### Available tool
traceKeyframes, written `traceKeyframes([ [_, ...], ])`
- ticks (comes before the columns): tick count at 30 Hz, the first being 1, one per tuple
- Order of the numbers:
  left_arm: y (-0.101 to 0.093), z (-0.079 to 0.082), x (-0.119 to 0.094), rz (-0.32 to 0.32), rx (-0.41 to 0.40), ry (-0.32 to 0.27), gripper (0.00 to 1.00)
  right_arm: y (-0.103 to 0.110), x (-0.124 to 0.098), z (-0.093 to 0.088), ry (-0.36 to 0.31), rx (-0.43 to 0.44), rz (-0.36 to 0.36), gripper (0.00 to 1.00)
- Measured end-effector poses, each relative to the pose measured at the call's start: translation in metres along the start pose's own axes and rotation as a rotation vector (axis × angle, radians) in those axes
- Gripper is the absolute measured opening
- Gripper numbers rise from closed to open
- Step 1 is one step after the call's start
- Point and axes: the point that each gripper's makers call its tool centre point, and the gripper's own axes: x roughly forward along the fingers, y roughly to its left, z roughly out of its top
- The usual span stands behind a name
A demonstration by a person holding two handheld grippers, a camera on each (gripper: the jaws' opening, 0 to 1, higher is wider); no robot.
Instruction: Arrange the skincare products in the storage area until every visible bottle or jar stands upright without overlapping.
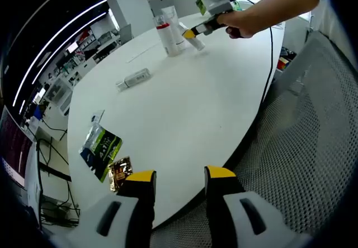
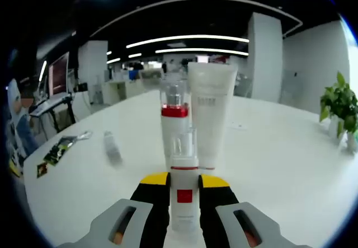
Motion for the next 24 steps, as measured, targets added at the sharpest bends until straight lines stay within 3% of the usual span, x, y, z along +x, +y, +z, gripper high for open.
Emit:
traceKeyframes([
  [6,0.001,0.015,-0.003,-0.002,-0.054,-0.089,0.34,0.067,-0.028,0.015,-0.058,0.053,0.238,0.13],
  [11,-0.002,0.041,-0.013,-0.065,-0.245,-0.236,0.42,0.136,-0.055,0.023,-0.092,0.131,0.462,0.13],
  [14,0.003,0.047,-0.017,-0.062,-0.297,-0.272,0.46,0.172,-0.072,0.032,-0.093,0.260,0.565,0.13],
  [18,0.014,0.057,-0.027,-0.046,-0.340,-0.316,0.46,0.215,-0.087,0.036,-0.030,0.262,0.719,0.13],
  [21,0.022,0.073,-0.035,-0.029,-0.390,-0.373,0.46,0.230,-0.094,0.045,-0.026,0.317,0.768,0.13],
  [24,0.019,0.105,-0.039,-0.049,-0.495,-0.492,0.49,0.241,-0.102,0.052,-0.043,0.303,0.792,0.13],
])
